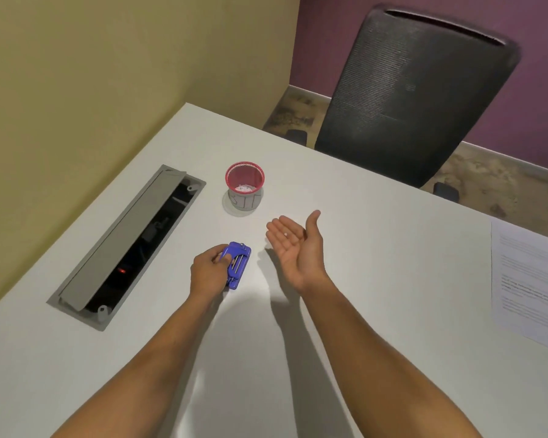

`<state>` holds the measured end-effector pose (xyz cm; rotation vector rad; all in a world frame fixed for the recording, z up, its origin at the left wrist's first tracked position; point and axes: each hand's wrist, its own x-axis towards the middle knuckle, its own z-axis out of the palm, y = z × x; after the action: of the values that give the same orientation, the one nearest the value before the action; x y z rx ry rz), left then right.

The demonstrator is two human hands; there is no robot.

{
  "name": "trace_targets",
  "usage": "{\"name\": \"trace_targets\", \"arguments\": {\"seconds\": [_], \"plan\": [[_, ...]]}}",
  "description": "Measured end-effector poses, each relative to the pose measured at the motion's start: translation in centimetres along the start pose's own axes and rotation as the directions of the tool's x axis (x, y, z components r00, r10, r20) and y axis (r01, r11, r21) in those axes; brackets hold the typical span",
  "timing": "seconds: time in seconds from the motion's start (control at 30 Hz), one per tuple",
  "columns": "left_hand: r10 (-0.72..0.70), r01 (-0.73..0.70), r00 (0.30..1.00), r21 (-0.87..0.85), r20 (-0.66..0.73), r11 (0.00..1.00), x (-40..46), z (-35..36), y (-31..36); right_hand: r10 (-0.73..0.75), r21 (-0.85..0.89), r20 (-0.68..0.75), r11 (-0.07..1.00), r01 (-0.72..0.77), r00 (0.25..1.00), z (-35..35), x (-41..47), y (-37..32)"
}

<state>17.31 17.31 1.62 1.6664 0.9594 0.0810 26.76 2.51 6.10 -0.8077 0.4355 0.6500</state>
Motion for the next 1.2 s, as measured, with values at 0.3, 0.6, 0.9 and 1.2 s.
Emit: {"name": "trace_targets", "arguments": {"seconds": [0.3, 0.6, 0.9, 1.2], "plan": [[-0.050, 0.048, 0.998, -0.057, -0.030, 0.997, 3.9, 0.8, 0.7, -0.070, -0.257, 0.120, 0.961, 0.099, 0.990, 8.6, 6.8, -3.0], [-0.054, 0.053, 0.998, -0.013, -0.026, 0.998, 5.1, 1.3, 1.3, -0.064, -0.789, 0.203, 0.580, 0.202, 0.977, 11.0, 10.7, -3.0], [0.186, -0.141, 0.966, 0.231, -0.182, 0.963, 2.6, 1.8, 0.6, -0.117, -0.841, 0.293, 0.441, 0.314, 0.949, 10.9, 10.9, -3.5], [0.404, -0.376, 0.913, 0.274, -0.056, 0.885, -2.4, 4.6, 1.1, -0.477, -0.898, 0.337, 0.095, 0.429, 0.812, 1.9, 5.0, -2.5]]}}
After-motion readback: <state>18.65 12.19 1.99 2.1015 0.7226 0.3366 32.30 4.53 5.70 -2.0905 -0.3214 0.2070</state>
